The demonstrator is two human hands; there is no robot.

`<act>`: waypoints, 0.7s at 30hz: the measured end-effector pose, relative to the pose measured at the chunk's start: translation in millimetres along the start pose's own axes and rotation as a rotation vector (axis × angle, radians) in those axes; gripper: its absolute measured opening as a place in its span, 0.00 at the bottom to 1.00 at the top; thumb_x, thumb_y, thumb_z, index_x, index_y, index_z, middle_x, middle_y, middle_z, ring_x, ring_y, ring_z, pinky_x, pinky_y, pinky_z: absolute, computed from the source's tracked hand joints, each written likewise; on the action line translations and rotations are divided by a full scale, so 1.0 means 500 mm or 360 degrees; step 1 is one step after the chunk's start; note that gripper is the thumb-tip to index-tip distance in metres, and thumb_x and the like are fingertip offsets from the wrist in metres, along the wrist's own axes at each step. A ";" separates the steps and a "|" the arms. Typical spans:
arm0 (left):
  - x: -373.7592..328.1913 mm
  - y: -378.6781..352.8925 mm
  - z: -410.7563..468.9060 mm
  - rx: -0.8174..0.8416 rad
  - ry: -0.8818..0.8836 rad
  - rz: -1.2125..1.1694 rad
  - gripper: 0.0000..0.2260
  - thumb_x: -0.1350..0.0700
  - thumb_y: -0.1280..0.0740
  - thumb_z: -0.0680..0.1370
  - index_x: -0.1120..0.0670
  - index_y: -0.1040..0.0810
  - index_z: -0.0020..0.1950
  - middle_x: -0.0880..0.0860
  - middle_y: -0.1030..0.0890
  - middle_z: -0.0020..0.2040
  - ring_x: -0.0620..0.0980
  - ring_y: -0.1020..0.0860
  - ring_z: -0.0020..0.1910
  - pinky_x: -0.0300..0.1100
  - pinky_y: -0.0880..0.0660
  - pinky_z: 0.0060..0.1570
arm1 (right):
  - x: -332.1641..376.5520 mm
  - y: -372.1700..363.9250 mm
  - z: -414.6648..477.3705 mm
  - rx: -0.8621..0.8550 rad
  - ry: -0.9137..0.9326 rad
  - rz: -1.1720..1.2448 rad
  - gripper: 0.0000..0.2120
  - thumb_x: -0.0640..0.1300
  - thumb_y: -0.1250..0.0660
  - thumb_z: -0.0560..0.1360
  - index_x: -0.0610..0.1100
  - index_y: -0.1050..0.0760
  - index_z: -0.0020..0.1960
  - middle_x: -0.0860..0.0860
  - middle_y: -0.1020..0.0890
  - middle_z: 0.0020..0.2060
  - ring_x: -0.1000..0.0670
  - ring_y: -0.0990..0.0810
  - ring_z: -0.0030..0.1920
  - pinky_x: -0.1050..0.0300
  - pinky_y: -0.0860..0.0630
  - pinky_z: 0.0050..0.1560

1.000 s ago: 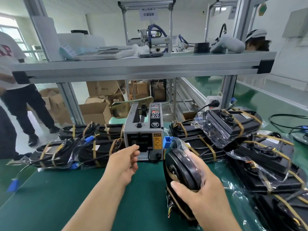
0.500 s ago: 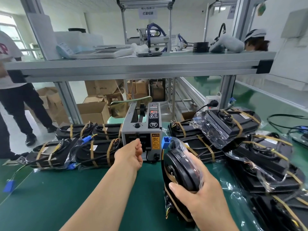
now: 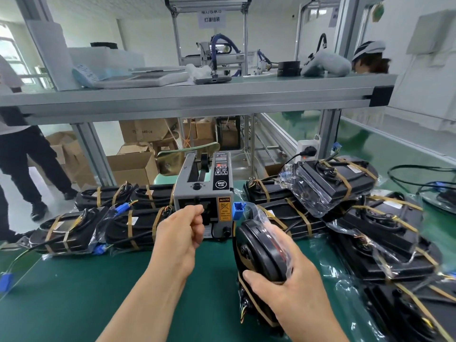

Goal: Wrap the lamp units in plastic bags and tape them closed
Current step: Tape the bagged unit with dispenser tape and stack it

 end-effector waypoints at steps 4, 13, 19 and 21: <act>-0.050 -0.025 -0.091 0.0488 -0.0293 0.0434 0.13 0.57 0.31 0.76 0.50 0.21 0.30 0.50 0.26 0.30 0.45 0.31 0.28 0.41 0.33 0.35 | -0.009 -0.004 0.001 0.0008 -0.0002 -0.0035 0.37 0.34 0.19 0.64 0.59 0.27 0.67 0.66 0.15 0.51 0.65 0.17 0.53 0.77 0.28 0.50; -0.077 -0.079 -0.181 0.0722 -0.0526 0.1011 0.11 0.55 0.30 0.75 0.51 0.20 0.32 0.40 0.28 0.24 0.38 0.32 0.25 0.27 0.35 0.29 | -0.012 -0.014 -0.003 0.0029 -0.0002 -0.0013 0.37 0.46 0.24 0.60 0.62 0.27 0.67 0.62 0.15 0.53 0.62 0.18 0.56 0.66 0.24 0.56; -0.070 -0.080 -0.165 0.0589 -0.0581 0.1151 0.08 0.54 0.30 0.75 0.52 0.19 0.35 0.46 0.22 0.30 0.40 0.29 0.29 0.29 0.31 0.32 | -0.009 -0.010 -0.003 0.0021 -0.0022 -0.0043 0.36 0.46 0.24 0.61 0.63 0.28 0.66 0.63 0.15 0.52 0.63 0.18 0.54 0.72 0.25 0.51; -0.069 -0.079 -0.163 0.0575 -0.0587 0.1165 0.08 0.54 0.30 0.75 0.51 0.19 0.35 0.47 0.22 0.30 0.40 0.29 0.30 0.28 0.31 0.32 | -0.009 -0.010 -0.003 0.0020 -0.0032 -0.0061 0.36 0.44 0.23 0.62 0.63 0.28 0.67 0.62 0.15 0.52 0.63 0.18 0.54 0.70 0.24 0.52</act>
Point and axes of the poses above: each hand's wrist, its own z-axis towards the middle knuckle, its own y-axis out of the back of the hand, x = y × z, the point moved 5 cm from there along z, towards the middle knuckle
